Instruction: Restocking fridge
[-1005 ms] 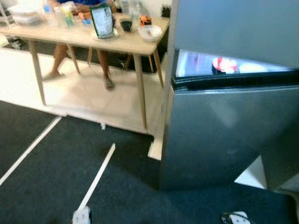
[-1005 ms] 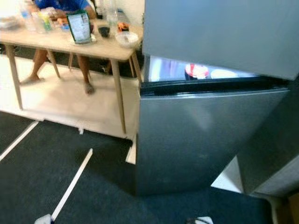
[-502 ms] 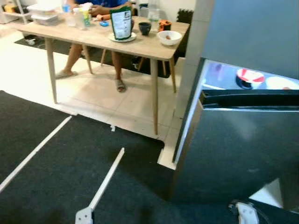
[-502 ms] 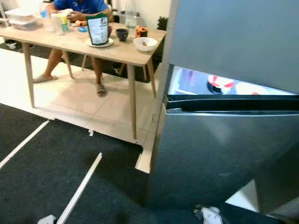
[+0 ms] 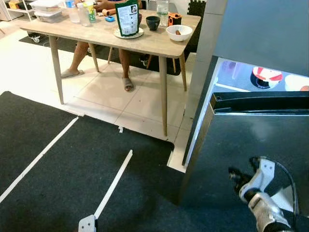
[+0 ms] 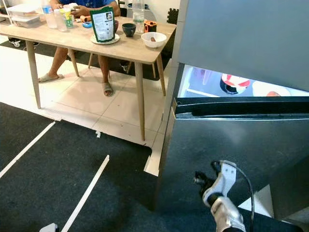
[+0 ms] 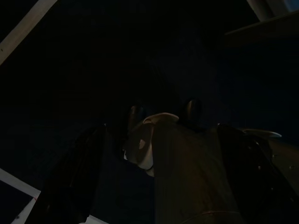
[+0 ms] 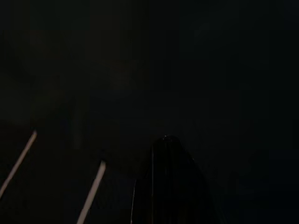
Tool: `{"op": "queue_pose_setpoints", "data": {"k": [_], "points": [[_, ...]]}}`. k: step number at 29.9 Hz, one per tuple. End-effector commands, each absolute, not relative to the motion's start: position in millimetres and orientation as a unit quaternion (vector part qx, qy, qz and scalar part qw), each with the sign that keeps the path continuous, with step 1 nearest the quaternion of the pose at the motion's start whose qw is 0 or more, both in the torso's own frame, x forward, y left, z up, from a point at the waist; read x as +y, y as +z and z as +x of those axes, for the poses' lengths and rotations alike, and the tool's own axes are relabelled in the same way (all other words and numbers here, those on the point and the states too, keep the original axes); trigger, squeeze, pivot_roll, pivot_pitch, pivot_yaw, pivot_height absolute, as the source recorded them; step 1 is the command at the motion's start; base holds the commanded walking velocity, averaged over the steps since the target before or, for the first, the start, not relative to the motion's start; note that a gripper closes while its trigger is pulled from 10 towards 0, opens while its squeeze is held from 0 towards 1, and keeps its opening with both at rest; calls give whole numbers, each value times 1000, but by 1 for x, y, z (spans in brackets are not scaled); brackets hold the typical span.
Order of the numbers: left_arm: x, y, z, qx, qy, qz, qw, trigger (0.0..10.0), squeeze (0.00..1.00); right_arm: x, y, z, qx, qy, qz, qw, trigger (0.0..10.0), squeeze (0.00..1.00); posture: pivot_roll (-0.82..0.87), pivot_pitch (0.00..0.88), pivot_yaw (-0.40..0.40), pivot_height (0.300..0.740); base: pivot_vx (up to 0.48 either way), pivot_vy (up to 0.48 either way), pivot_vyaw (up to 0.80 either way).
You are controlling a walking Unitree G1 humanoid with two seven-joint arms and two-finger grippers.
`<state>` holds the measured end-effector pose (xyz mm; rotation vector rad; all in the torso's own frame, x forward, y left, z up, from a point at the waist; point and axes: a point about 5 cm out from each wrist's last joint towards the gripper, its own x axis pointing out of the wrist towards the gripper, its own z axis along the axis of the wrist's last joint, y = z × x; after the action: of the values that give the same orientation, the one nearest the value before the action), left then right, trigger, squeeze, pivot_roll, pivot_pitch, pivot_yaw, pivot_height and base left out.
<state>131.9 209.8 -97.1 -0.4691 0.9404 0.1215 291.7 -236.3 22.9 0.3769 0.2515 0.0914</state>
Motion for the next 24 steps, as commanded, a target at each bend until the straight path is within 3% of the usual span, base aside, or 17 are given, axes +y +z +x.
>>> {"op": "queue_pose_setpoints", "data": {"k": [1,5,10,15,16,20,24], "points": [[209,-101,122,460,62,-226,856,10000,0,-239,27,293,111,48,185,975,10000,0,-55,114,-30,740,0,0,0],[212,-101,117,461,63,-227,856,10000,0,-239,43,305,88,73,165,980,10000,0,-40,137,-37,740,0,0,0],[221,-106,86,476,74,-224,847,10000,0,-231,92,341,37,145,91,985,10000,0,1,233,-51,740,0,0,0],[221,-108,67,485,54,-218,845,10000,0,-228,114,354,25,175,41,983,10000,0,13,294,-48,740,0,0,0],[223,-108,54,489,40,-213,845,10000,0,-231,136,366,10,171,15,985,10000,0,29,340,-48,740,0,0,0],[229,-107,48,490,40,-208,845,10000,0,-232,169,382,-24,141,-10,990,10000,0,37,361,-46,740,0,0,0],[231,-103,67,466,32,-203,860,10000,0,-234,231,400,-118,73,16,990,10000,0,51,372,-47,740,0,0,0]]}}
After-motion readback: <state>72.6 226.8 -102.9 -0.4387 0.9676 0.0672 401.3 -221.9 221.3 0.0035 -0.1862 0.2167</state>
